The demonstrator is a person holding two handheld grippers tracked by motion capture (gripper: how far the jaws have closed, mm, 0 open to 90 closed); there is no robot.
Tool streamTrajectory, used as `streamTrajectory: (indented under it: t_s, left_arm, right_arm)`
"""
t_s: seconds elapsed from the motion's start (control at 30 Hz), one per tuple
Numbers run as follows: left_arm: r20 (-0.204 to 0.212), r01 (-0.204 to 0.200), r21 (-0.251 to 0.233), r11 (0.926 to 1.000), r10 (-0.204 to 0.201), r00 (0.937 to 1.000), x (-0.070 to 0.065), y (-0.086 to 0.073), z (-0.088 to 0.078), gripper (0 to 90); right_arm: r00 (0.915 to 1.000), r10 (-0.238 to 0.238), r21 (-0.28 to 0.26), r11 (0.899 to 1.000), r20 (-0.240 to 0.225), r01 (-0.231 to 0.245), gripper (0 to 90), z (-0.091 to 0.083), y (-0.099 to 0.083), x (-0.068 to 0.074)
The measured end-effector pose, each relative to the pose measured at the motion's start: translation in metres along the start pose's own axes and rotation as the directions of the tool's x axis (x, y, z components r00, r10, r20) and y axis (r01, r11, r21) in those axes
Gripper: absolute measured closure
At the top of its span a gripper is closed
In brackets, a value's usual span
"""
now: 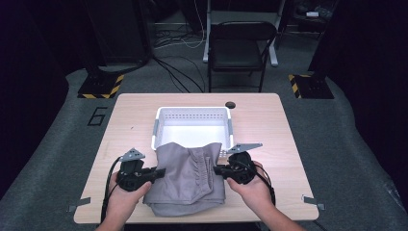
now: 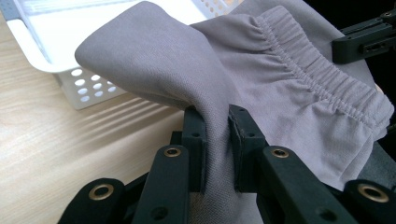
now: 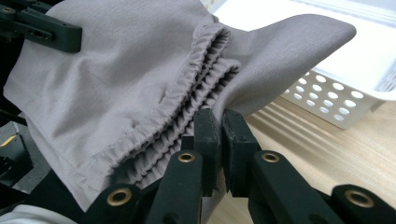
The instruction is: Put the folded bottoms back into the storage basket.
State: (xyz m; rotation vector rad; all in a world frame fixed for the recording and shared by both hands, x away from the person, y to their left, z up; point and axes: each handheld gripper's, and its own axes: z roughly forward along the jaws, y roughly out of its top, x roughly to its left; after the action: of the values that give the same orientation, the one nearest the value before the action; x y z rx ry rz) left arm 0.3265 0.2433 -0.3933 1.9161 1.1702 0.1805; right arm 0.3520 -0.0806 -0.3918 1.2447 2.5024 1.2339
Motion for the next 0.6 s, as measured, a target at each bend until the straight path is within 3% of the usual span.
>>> streamTrajectory:
  t_s: [0.37,0.6]
  left_arm:
    - [-0.017,-0.022,-0.022,0.9995,0.022,0.9996,0.000,0.023,-0.008,78.4]
    - [-0.018,-0.035,-0.020,0.9992,0.035,0.9992,0.002,0.037,-0.007,78.4]
  right_arm:
    - [0.9997,-0.024,-0.022,0.999,-0.005,0.024,85.4,-0.014,0.023,-0.002]
    - [1.0000,-0.005,-0.037,0.999,0.005,0.005,85.4,-0.019,0.033,-0.009]
